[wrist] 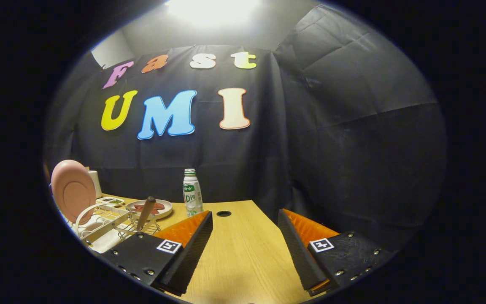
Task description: Take the plate from the dish rack, then take the spoon from the basket and place it into the plate.
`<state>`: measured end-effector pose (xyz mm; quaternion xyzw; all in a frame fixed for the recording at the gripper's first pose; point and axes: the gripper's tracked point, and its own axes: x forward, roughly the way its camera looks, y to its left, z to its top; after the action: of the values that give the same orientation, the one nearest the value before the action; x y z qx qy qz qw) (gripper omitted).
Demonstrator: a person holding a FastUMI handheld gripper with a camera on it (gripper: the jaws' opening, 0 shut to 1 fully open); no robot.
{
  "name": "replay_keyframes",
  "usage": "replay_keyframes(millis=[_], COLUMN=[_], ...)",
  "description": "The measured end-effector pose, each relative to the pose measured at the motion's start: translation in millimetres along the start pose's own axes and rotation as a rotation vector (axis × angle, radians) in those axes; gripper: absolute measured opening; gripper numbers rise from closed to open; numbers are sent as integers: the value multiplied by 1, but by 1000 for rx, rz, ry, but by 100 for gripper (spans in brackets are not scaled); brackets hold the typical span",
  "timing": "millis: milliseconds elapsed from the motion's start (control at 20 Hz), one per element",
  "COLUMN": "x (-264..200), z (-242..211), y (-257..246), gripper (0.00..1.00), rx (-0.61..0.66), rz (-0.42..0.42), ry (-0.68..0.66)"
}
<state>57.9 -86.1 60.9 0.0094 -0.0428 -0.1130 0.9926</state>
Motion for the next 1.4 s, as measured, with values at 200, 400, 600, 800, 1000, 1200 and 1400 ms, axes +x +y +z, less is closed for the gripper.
replay_keyframes(millis=[200,400,600,800,1000,1200,1400], x=[-27,-60,-102,-139,-162,-166,-147], z=[23,41,63,91,110,134,154], y=[-11,-9,13,58,122,174,215], gripper=[95,95,95,95,95,95,97], rx=[-13,-17,-7,35,106,153,154], rz=[-7,6,52,136,265,363,421], ry=[3,30,63,77,120,156,149])
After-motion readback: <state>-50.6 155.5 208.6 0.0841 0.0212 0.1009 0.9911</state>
